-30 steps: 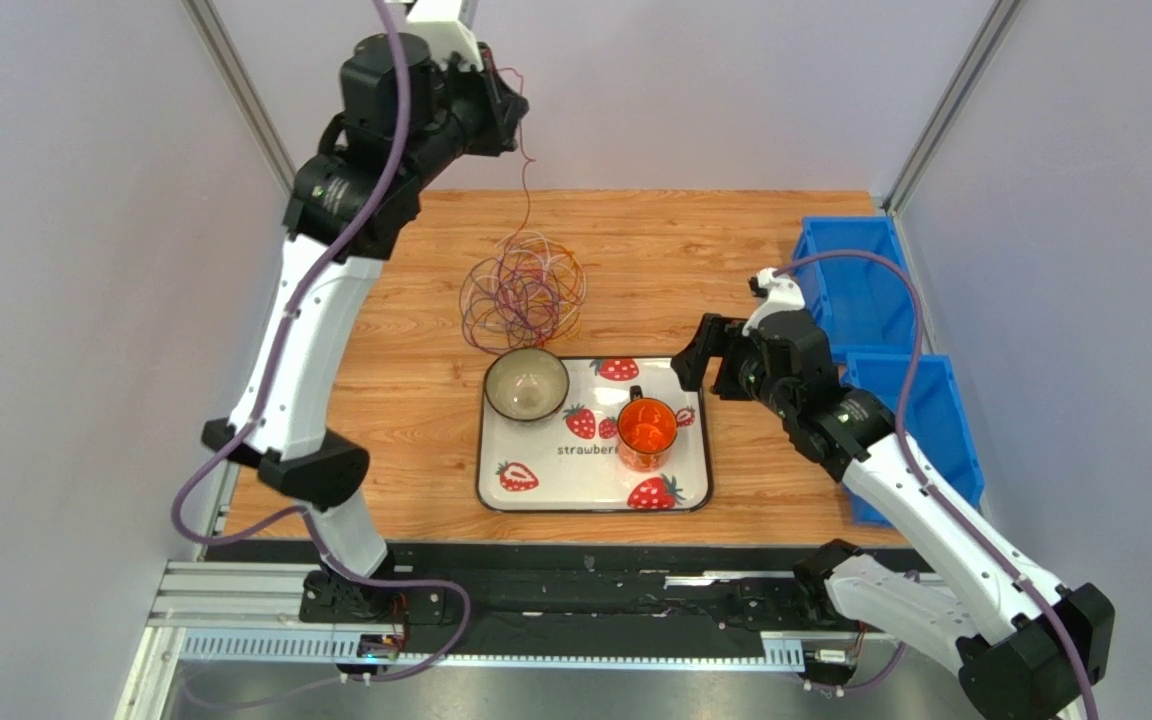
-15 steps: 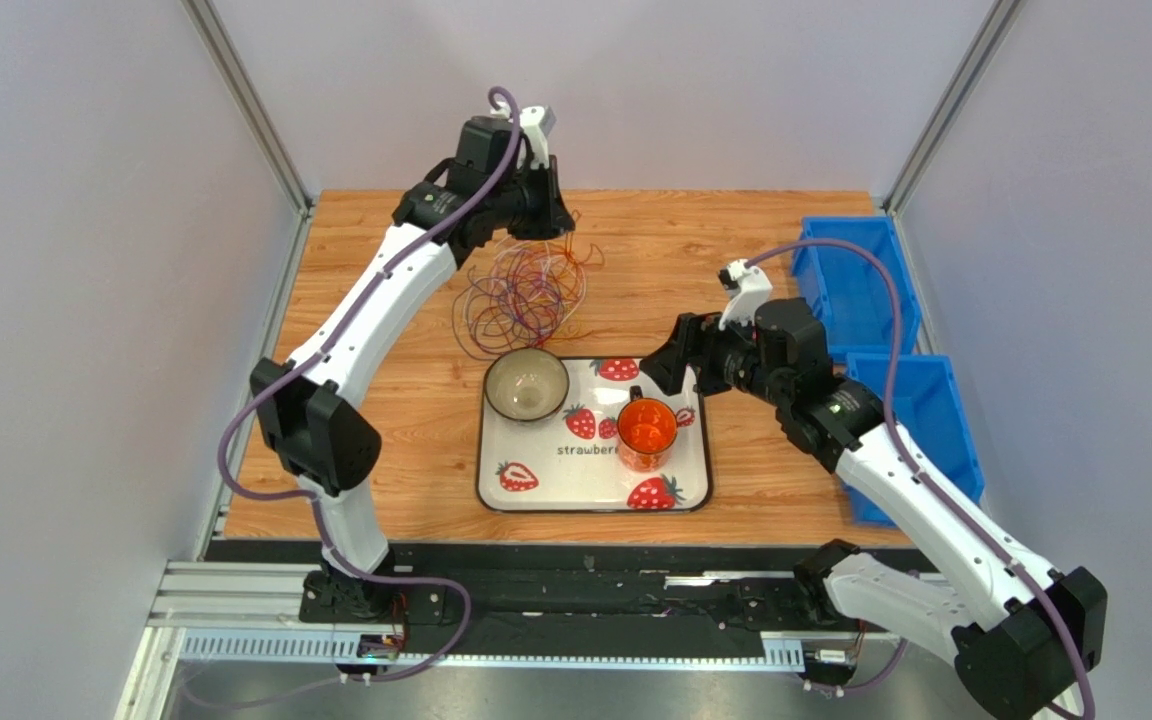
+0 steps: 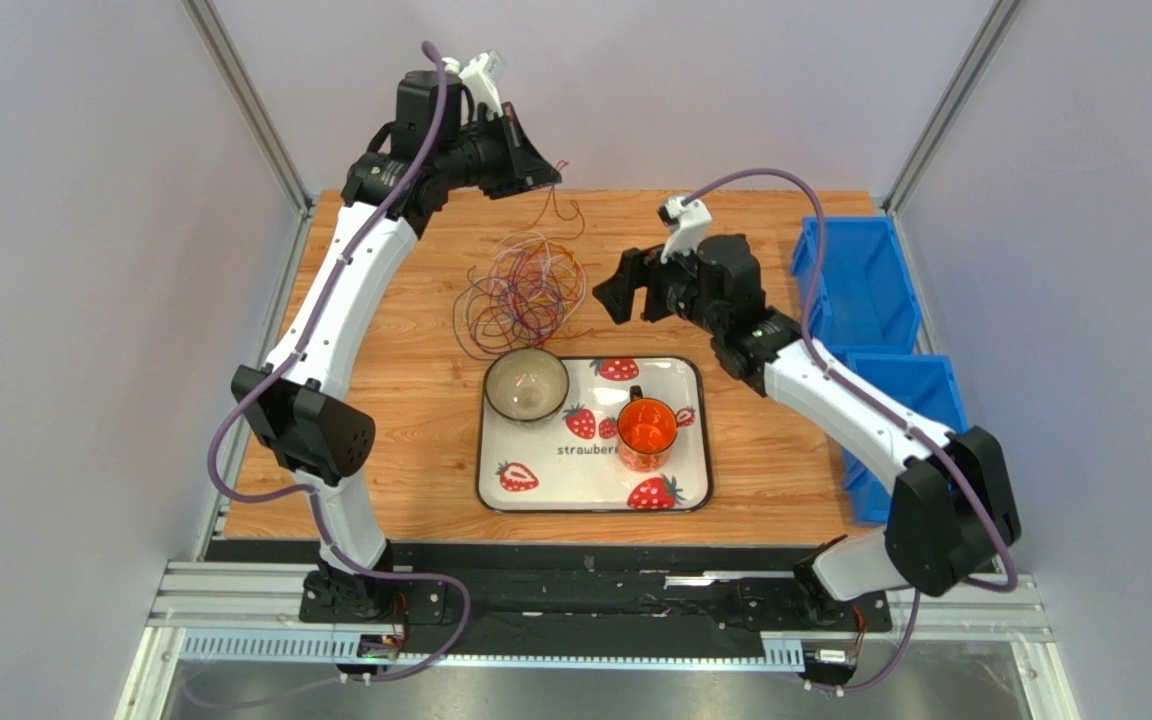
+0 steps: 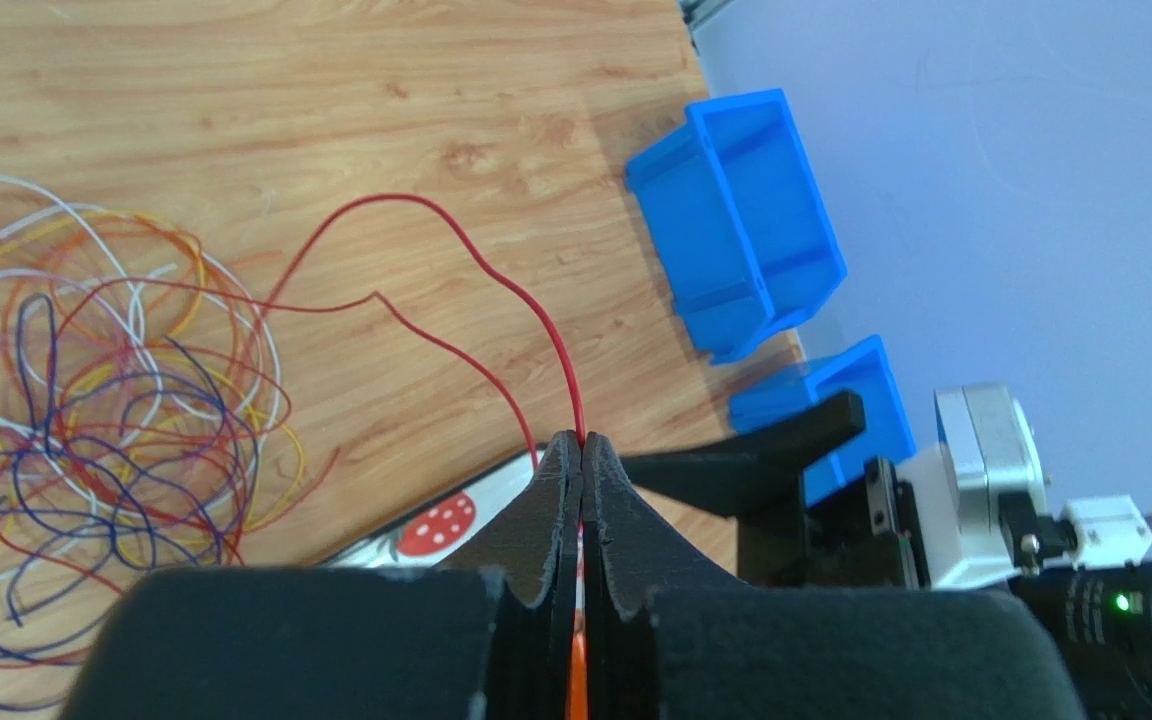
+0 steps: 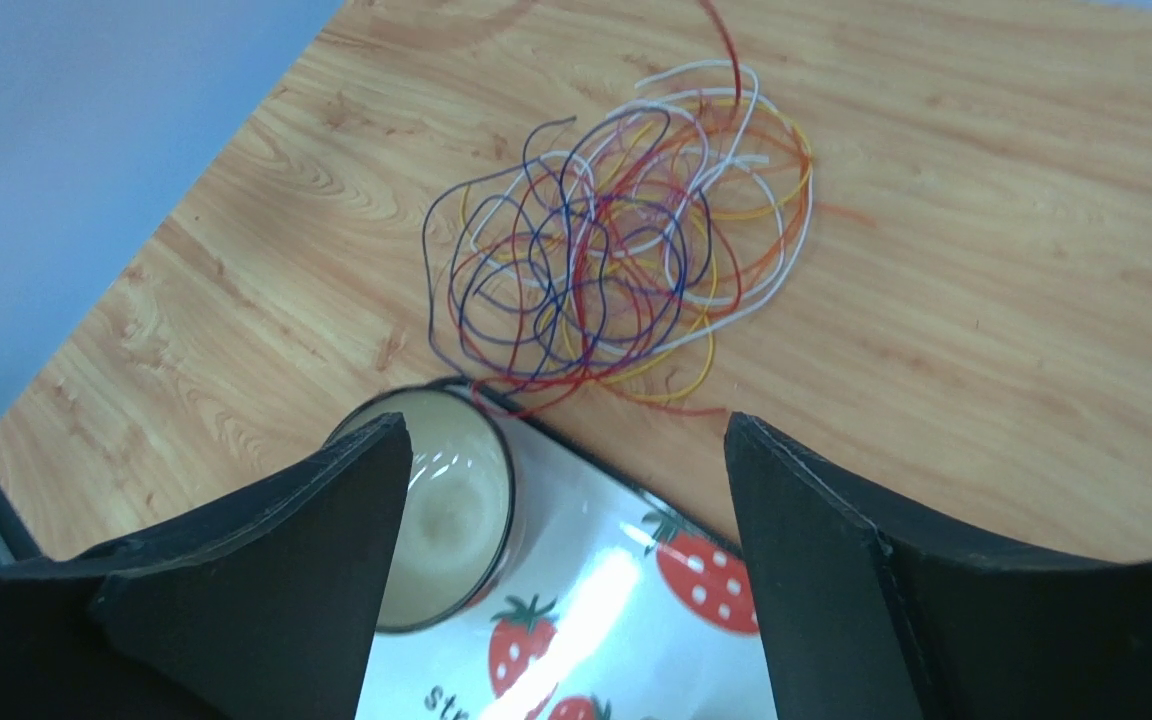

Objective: Untangle the cables
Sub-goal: Untie the cable.

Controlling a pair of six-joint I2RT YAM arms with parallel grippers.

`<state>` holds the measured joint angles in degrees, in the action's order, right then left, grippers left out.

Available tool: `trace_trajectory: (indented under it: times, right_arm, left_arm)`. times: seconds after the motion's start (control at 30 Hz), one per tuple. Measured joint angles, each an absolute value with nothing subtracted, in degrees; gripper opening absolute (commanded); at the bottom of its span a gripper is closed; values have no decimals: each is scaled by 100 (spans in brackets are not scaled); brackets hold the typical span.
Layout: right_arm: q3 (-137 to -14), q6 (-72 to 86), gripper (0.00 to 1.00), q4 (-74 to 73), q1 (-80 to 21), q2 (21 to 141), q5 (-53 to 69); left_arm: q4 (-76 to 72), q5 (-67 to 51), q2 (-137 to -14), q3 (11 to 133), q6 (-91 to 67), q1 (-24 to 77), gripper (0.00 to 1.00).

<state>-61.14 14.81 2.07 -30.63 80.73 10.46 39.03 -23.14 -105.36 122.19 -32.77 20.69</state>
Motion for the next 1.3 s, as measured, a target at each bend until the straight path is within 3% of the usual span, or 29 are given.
trace_trajectory:
  times: [0.53,0.83,1.13,1.17,1.3]
  right_arm:
    - [-7242,1142,78,1382,-3063,10116,1098]
    - [-7662,1105,71,1933,-3070,10742,910]
    - [-7706,1041,56,2196,-3103,11087,698]
    - [-7725,1039,49,2220,-3105,11107,696]
    - [-7846,1004,39,2335,-3111,11194,694]
  left_arm:
    - [3918,-3387,-10457,11684,-3590,1662,0]
    - [3918,-3760,-10392,11579,-3616,1546,0]
    - [3870,-4025,-10383,11577,-3743,1409,0]
    - [3861,-4047,-10383,11579,-3750,1402,0]
    - [3820,-4091,-10383,11577,-3817,1380,0]
